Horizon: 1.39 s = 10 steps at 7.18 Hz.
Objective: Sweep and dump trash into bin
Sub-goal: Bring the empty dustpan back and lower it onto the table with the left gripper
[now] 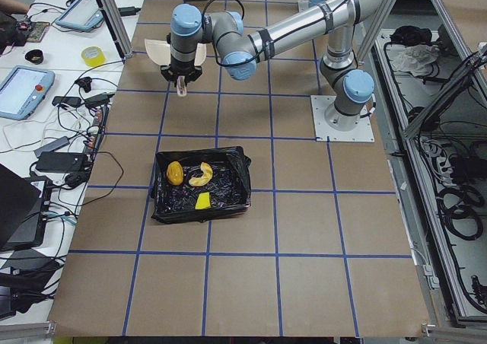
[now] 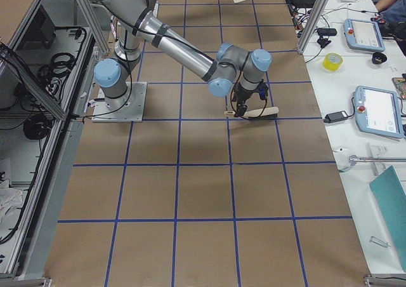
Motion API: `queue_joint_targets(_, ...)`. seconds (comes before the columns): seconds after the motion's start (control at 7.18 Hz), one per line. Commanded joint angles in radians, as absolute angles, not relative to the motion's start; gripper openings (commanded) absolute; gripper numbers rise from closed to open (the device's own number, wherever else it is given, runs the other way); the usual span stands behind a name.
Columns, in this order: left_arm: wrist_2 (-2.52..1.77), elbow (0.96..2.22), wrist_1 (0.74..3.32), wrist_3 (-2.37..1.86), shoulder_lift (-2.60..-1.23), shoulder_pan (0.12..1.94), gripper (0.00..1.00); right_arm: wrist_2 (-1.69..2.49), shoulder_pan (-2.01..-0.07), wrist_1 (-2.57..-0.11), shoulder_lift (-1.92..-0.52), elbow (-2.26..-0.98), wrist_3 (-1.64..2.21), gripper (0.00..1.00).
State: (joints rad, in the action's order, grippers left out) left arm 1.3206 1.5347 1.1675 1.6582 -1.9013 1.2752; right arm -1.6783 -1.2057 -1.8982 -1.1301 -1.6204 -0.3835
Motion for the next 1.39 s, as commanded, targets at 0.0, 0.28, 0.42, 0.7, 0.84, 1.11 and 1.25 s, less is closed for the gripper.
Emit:
queue_joint_targets(0.0, 1.338, 1.548, 1.106, 1.644, -2.006, 1.315, 0.00, -1.680, -1.206, -1.898, -1.131, -1.620, -0.383, 1.00)
queue_joint_targets(0.28, 1.443, 1.548, 1.101, 1.660, -2.063, 1.340, 0.00, -1.675, -1.206, -1.893, -1.140, -1.618, -0.383, 1.00)
queue_joint_targets(0.42, 1.521, 1.545, 1.101, 1.716, -2.072, 1.368, 0.00, -1.680, -1.206, -1.893, -1.147, -1.624, -0.383, 1.00)
queue_joint_targets(0.7, 1.562, 1.546, 1.094, 1.765, -2.074, 1.390, 0.00, -1.678, -1.206, -1.893, -1.149, -1.621, -0.383, 1.00)
queue_joint_targets(0.84, 1.568, 1.546, 1.082, 1.773, -2.082, 1.390, 0.00, -1.677, -1.206, -1.893, -1.149, -1.621, -0.383, 1.00)
queue_joint_targets(1.11, 1.612, 1.548, 1.080, 1.801, -2.083, 1.390, 0.00, -1.680, -1.206, -1.891, -1.149, -1.624, -0.383, 1.00)
queue_joint_targets(1.25, 1.614, 1.557, 1.077, 1.801, -2.088, 1.390, 0.00, -1.681, -1.206, -1.891, -1.149, -1.624, -0.383, 1.00)
